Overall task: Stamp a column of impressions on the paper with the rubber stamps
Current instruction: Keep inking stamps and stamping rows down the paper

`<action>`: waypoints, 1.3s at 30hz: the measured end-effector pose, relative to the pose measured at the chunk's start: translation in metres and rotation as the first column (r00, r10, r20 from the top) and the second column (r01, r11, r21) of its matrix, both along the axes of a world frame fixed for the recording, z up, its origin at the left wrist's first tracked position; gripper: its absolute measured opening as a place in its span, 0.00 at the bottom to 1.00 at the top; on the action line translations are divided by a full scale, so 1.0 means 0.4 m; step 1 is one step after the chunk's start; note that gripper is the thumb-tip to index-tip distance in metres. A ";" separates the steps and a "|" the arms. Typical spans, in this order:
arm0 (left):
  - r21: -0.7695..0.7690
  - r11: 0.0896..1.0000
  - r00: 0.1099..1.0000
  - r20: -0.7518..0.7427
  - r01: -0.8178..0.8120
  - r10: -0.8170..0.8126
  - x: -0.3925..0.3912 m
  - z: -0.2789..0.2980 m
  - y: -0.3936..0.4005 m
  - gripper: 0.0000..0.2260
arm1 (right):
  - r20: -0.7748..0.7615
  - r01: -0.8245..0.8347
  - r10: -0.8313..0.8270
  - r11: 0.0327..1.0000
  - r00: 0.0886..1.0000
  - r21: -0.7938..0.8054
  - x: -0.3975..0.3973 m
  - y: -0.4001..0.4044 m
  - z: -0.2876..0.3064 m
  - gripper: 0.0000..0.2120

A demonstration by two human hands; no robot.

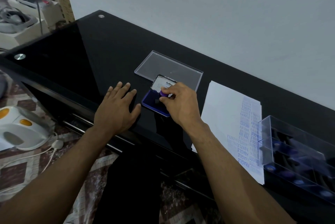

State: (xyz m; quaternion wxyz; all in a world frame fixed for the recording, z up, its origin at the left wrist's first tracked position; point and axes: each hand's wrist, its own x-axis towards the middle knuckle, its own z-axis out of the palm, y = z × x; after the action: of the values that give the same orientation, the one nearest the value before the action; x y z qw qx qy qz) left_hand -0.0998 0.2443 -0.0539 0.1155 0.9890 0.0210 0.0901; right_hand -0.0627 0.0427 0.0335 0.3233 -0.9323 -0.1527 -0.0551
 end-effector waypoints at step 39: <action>-0.157 0.987 0.999 0.030 0.032 -0.027 0.000 0.047 -0.032 0.27 | -0.048 0.117 -0.109 0.965 0.993 0.235 -0.018 -0.061 0.015 0.15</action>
State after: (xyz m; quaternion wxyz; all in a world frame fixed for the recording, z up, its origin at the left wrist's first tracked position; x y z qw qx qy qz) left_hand -0.0997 0.2314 -0.0350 0.1949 0.9756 0.0117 0.1002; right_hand -0.0699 0.0181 0.0394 0.4315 -0.8949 -0.0858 -0.0752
